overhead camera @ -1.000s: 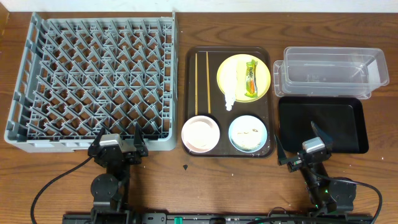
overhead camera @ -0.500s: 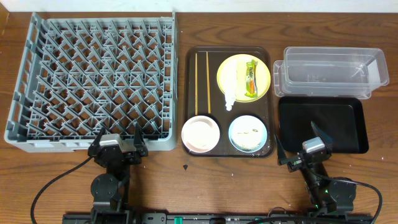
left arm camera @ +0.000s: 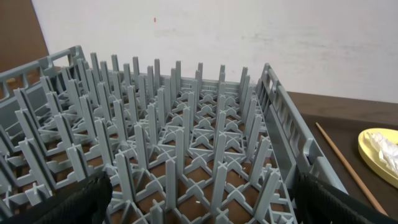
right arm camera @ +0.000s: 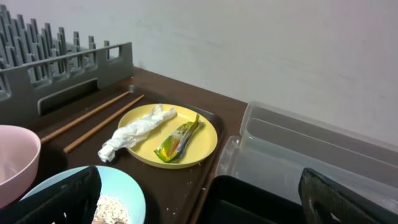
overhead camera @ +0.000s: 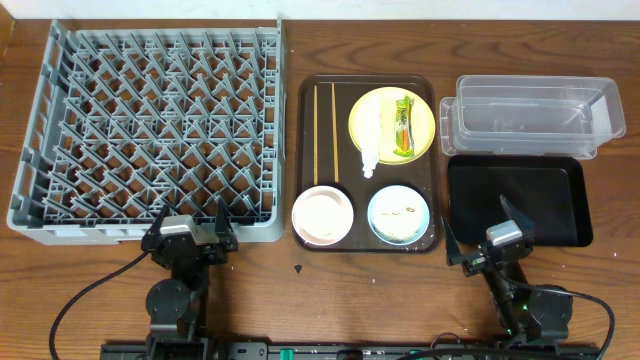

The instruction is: Sort waste into correct bins and load items into the dishwasher

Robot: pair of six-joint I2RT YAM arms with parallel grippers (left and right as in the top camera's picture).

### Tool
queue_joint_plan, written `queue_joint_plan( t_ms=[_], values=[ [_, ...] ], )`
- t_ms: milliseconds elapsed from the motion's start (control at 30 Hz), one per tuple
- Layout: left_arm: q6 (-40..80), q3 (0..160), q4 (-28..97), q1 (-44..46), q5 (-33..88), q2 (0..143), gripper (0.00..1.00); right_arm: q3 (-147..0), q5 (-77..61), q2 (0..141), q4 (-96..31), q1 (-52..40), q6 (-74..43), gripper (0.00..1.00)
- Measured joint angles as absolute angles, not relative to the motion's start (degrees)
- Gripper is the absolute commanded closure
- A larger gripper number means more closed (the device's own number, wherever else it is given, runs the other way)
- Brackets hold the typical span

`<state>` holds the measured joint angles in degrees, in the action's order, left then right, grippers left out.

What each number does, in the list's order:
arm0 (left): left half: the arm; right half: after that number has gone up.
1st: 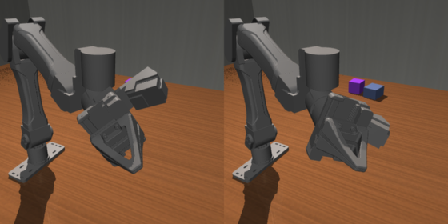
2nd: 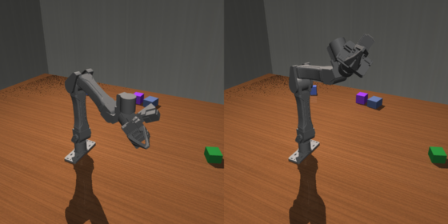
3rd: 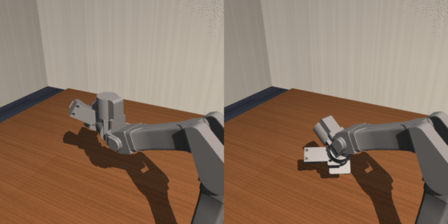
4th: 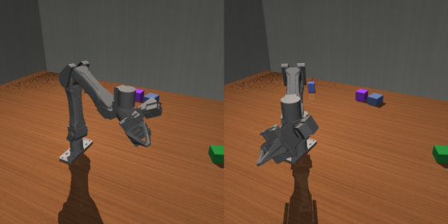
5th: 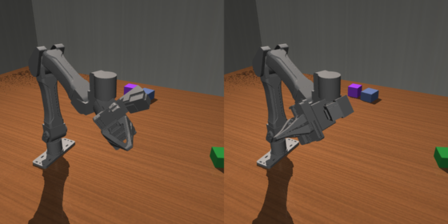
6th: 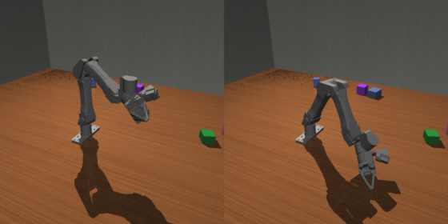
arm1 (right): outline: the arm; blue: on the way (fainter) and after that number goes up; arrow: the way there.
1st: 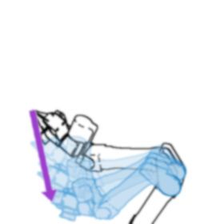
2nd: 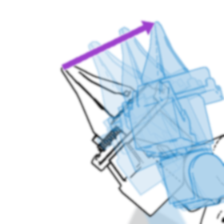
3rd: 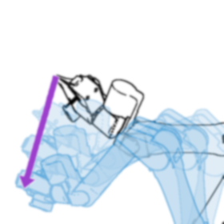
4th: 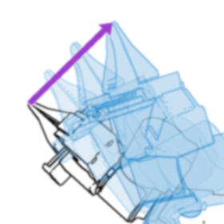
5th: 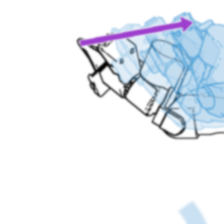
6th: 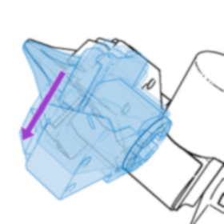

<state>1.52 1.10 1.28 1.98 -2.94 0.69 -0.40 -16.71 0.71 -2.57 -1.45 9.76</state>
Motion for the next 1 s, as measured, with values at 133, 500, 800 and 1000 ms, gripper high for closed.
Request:
queue_joint_plan(
  t_ms=[133, 500, 800, 1000],
  values=[
    [1.5, 1.1, 1.3, 2.0, -2.9, 0.7, 0.06, -0.4, -16.7, 0.7, -2.5, -1.5, 9.7, 0.01],
    [1.5, 1.1, 1.1, 2.0, -2.9, 0.7, 0.06, -0.4, -16.7, 0.7, -2.5, -1.5, 9.9, 0.01],
    [1.5, 1.0, -1.1, 2.0, -0.1, 0.7, 0.06, -0.4, -17.0, 0.8, 0.3, -1.5, 9.8, 0.01],
    [5.2, 1.5, -2.2, 2.0, 4.9, 0.8, 0.06, -0.4, -22.7, 0.7, 5.5, -1.5, 3.3, 0.01]
  ],
)
